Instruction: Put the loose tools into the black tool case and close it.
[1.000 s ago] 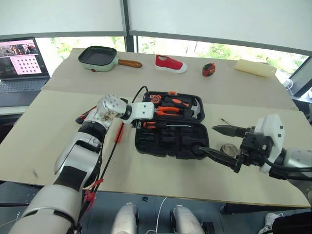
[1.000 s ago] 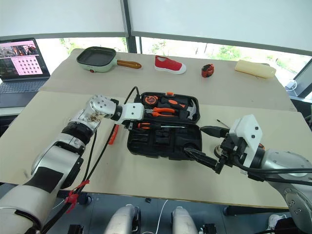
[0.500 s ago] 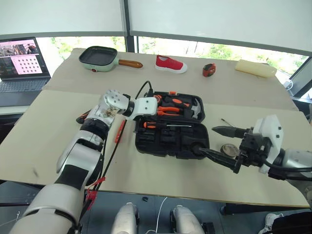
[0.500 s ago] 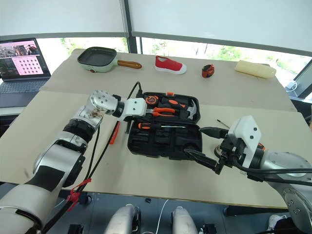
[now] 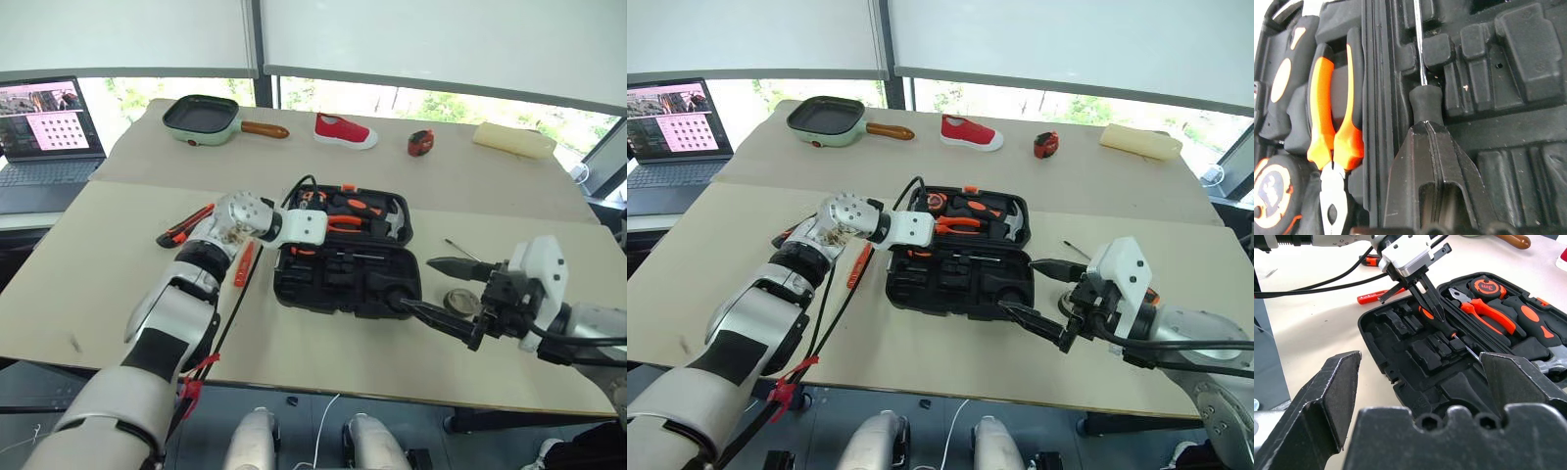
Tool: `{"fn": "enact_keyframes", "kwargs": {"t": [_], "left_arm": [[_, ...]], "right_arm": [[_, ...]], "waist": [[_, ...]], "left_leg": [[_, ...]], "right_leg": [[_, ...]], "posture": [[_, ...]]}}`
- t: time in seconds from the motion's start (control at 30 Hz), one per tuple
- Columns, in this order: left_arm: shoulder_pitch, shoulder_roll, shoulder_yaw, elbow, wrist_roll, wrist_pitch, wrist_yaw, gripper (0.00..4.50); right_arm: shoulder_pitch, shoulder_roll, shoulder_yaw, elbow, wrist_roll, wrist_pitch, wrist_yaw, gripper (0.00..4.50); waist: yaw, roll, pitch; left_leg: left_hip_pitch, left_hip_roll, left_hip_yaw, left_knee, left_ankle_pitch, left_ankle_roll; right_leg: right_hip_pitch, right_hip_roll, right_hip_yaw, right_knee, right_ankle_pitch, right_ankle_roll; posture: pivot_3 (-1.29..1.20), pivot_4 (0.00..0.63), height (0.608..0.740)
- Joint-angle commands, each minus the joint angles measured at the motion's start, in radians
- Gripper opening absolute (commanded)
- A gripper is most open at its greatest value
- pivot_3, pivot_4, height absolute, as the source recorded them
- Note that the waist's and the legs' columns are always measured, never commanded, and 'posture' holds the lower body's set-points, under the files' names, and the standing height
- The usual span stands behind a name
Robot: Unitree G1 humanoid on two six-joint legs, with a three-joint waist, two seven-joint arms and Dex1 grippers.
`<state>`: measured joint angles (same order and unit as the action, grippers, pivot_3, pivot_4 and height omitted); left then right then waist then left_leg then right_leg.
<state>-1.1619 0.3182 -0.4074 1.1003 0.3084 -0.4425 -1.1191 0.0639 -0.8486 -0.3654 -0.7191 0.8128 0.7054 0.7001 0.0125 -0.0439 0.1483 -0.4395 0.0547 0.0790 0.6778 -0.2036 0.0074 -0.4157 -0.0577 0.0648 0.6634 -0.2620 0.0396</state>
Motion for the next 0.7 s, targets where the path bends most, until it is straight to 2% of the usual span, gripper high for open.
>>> {"fn": "enact_keyframes", "kwargs": {"t": [0.03,0.2,0.27,0.3,0.33,0.4,0.5,0.63,0.67,0.7], "left_arm": [[0.022,-0.009,-0.023,0.029,0.029,0.0,-0.008,0.02],[-0.002,-0.002,0.102,-0.022,-0.123,0.125,-0.12,0.02],[-0.007,0.028,0.174,-0.112,-0.235,0.281,-0.244,0.53],[0.0,0.06,0.215,-0.21,-0.319,0.418,-0.336,0.74],[0.028,0.112,0.232,-0.355,-0.426,0.567,-0.418,1.19],[0.09,0.208,0.231,-0.605,-0.589,0.795,-0.489,1.81],[0.174,0.311,0.224,-0.873,-0.726,1.002,-0.495,2.81],[0.266,0.372,0.236,-1.078,-0.785,1.114,-0.486,4.28],[0.286,0.38,0.237,-1.112,-0.794,1.126,-0.479,4.46],[0.303,0.385,0.24,-1.144,-0.803,1.142,-0.466,4.46]], "right_arm": [[0.035,0.002,-0.029,-0.001,-0.047,-0.036,-0.007,4.5],[0.098,-0.006,-0.092,0.082,-0.136,-0.056,-0.015,4.5],[0.144,-0.02,-0.166,0.158,-0.18,-0.081,0.014,4.5],[0.172,-0.038,-0.216,0.221,-0.21,-0.099,0.038,4.5],[0.191,-0.064,-0.254,0.293,-0.24,-0.122,0.071,4.5],[0.19,-0.107,-0.28,0.407,-0.275,-0.155,0.115,4.5],[0.128,-0.161,-0.223,0.567,-0.328,-0.207,0.161,4.5],[-0.037,-0.191,-0.083,0.774,-0.417,-0.275,0.19,4.5],[-0.086,-0.192,-0.041,0.823,-0.441,-0.293,0.198,4.5],[-0.143,-0.19,0.01,0.882,-0.475,-0.316,0.204,4.5]], "waist": [[0.001,0.0,0.0],[-0.001,0.0,0.0],[-0.002,0.0,0.0],[-0.004,0.0,0.0],[-0.005,0.0,0.0],[-0.021,0.002,0.001],[-0.036,0.004,0.001],[-0.036,0.007,0.0],[-0.036,0.007,0.0],[-0.036,0.007,0.0]], "left_leg": [[0.0,0.0,-0.001,0.0,0.0,0.0],[0.0,-0.001,-0.001,0.0,0.0,0.001],[-0.002,-0.002,-0.001,0.0,0.0,0.001],[-0.003,-0.002,-0.001,0.0,0.0,0.001],[-0.005,-0.002,-0.001,0.0,0.001,0.001],[-0.006,-0.001,-0.001,0.0,0.001,0.001],[-0.003,-0.001,-0.002,-0.002,0.001,0.001],[0.004,-0.001,-0.002,-0.001,0.001,0.001],[0.007,-0.001,-0.002,-0.001,0.001,0.001],[0.01,-0.001,-0.001,-0.002,0.001,0.001]], "right_leg": [[0.001,0.0,0.0,0.0,0.0,0.0],[0.001,-0.001,-0.001,0.0,0.0,0.001],[-0.001,-0.001,0.0,0.0,0.0,0.001],[-0.003,-0.001,0.0,0.0,0.0,0.001],[-0.005,-0.001,0.0,0.0,0.0,0.001],[-0.006,-0.001,0.0,0.001,0.0,0.001],[-0.005,-0.001,0.001,0.0,0.0,0.001],[0.003,-0.001,0.001,0.0,-0.001,0.001],[0.006,-0.001,0.001,0.0,-0.001,0.001],[0.008,-0.001,0.001,0.0,-0.002,0.001]], "posture": [[0.0,0.15,0.74],[0.0,0.15,0.74],[0.0,0.15,0.74],[0.0,0.15,0.74],[0.0,0.15,0.74],[0.0,0.15,0.74],[0.0,0.15,0.74],[0.0,0.15,0.74],[0.0,0.15,0.74],[0.0,0.15,0.74]]}}
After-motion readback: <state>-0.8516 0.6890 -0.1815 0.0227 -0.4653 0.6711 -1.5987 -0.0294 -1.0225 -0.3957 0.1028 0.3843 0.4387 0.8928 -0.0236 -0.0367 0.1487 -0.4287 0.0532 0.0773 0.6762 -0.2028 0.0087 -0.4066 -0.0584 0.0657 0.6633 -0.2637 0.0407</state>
